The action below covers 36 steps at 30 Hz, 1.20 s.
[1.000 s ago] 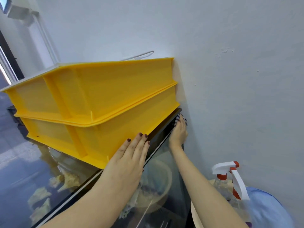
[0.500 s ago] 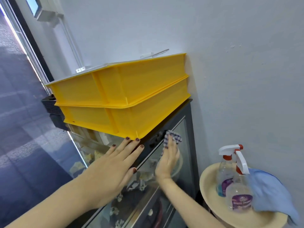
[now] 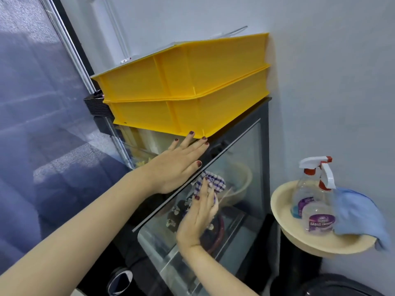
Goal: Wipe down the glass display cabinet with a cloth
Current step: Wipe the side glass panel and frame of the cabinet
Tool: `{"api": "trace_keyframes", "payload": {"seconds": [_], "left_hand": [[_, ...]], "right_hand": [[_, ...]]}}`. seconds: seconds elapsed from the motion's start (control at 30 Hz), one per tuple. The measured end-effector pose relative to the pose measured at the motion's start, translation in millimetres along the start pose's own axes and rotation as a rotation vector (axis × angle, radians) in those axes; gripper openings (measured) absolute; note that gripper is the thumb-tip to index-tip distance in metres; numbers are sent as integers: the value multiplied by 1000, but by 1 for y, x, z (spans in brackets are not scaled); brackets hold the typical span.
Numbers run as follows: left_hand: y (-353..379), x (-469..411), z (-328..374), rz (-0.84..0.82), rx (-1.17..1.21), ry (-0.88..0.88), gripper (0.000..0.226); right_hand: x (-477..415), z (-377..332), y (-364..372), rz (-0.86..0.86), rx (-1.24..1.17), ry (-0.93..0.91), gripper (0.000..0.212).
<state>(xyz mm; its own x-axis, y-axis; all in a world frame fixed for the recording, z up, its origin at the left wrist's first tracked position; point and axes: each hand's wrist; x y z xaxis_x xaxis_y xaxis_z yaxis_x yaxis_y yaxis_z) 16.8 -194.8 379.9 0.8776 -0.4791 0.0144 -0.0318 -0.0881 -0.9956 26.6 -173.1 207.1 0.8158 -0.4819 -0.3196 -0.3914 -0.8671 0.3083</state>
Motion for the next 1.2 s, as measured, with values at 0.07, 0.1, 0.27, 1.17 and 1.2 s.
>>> {"api": "trace_keyframes", "payload": {"seconds": [0.07, 0.1, 0.27, 1.17, 1.2], "left_hand": [[1, 1, 0, 2, 27, 5, 52], [1, 1, 0, 6, 47, 2, 52], [-1, 1, 0, 3, 99, 8, 51], [2, 2, 2, 32, -92, 16, 54], [3, 2, 2, 35, -95, 15, 54]], "right_hand": [[-26, 9, -8, 55, 45, 36, 39], [-49, 15, -14, 85, 62, 123, 39], [-94, 8, -20, 153, 36, 370, 40], [85, 41, -10, 34, 186, 149, 60], [79, 61, -19, 81, 166, 312, 58]]}}
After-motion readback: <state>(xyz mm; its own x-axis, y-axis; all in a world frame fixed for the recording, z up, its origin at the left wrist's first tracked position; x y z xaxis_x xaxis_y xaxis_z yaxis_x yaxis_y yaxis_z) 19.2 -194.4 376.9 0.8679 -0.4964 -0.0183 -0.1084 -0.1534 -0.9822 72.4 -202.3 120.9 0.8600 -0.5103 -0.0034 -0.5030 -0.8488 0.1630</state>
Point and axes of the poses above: each hand's wrist, its own x-axis away from the middle knuckle, its own y-axis out of the palm, z = x × y, and after that the axes turned 2 degrees about -z, right-handed
